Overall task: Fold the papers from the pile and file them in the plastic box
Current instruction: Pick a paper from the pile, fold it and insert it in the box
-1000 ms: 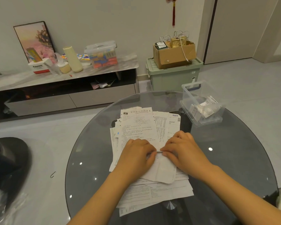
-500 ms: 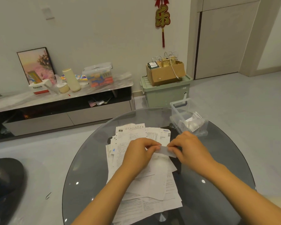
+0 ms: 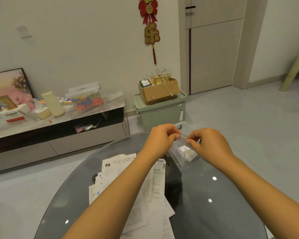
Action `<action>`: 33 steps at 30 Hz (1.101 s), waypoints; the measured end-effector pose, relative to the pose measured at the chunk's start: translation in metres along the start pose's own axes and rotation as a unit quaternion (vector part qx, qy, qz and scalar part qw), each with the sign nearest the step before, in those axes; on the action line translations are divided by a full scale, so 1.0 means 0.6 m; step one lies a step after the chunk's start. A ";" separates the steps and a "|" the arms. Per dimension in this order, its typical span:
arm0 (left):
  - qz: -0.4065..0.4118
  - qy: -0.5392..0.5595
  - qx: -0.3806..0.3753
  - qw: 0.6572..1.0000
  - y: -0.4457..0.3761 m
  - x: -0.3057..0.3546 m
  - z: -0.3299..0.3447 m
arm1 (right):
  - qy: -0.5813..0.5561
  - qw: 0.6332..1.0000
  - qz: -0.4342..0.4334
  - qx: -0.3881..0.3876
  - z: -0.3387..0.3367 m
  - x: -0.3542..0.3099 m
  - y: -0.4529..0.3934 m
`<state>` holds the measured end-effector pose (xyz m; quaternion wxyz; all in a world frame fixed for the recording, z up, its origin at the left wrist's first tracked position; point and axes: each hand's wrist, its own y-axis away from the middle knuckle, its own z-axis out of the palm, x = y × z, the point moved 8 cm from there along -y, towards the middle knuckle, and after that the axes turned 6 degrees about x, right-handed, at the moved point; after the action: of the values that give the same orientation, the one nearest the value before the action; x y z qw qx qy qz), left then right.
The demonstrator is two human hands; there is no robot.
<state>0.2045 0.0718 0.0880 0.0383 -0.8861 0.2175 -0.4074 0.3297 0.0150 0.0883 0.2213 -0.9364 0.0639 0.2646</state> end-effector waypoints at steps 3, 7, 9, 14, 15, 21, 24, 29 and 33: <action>0.026 -0.058 -0.019 0.998 -0.051 0.004 0.024 | 0.024 0.999 0.036 -0.001 0.004 0.025 -0.035; 0.048 -0.159 -0.101 0.981 -0.100 -0.003 0.069 | 0.068 0.994 0.075 -0.045 0.031 0.056 -0.063; 0.059 -0.202 -0.139 0.968 -0.109 -0.008 0.088 | 0.102 0.989 0.076 -0.074 0.045 0.061 -0.066; 0.067 -0.259 -0.201 0.942 -0.126 -0.023 0.127 | 0.176 0.973 0.063 -0.137 0.074 0.060 -0.080; 0.073 -0.275 -0.210 0.936 -0.128 -0.023 0.133 | 0.187 0.970 0.056 -0.149 0.079 0.056 -0.084; 0.058 -0.286 -0.232 0.928 -0.133 -0.026 0.148 | 0.211 0.957 0.015 -0.201 0.088 0.026 -0.087; 0.036 -0.278 -0.252 0.926 -0.137 -0.040 0.156 | 0.208 0.953 0.014 -0.221 0.091 0.027 -0.085; 0.029 -0.307 -0.283 0.908 -0.137 -0.048 0.170 | 0.242 0.938 -0.020 -0.248 0.103 0.031 -0.082; 0.048 -0.316 -0.268 0.909 -0.139 -0.050 0.180 | 0.261 0.923 -0.052 -0.278 0.121 0.032 -0.084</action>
<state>0.2967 0.1478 0.0158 -0.1145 -0.9339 0.3375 -0.0296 0.3243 0.0926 0.0421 -0.0589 -0.9982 -0.0053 0.0057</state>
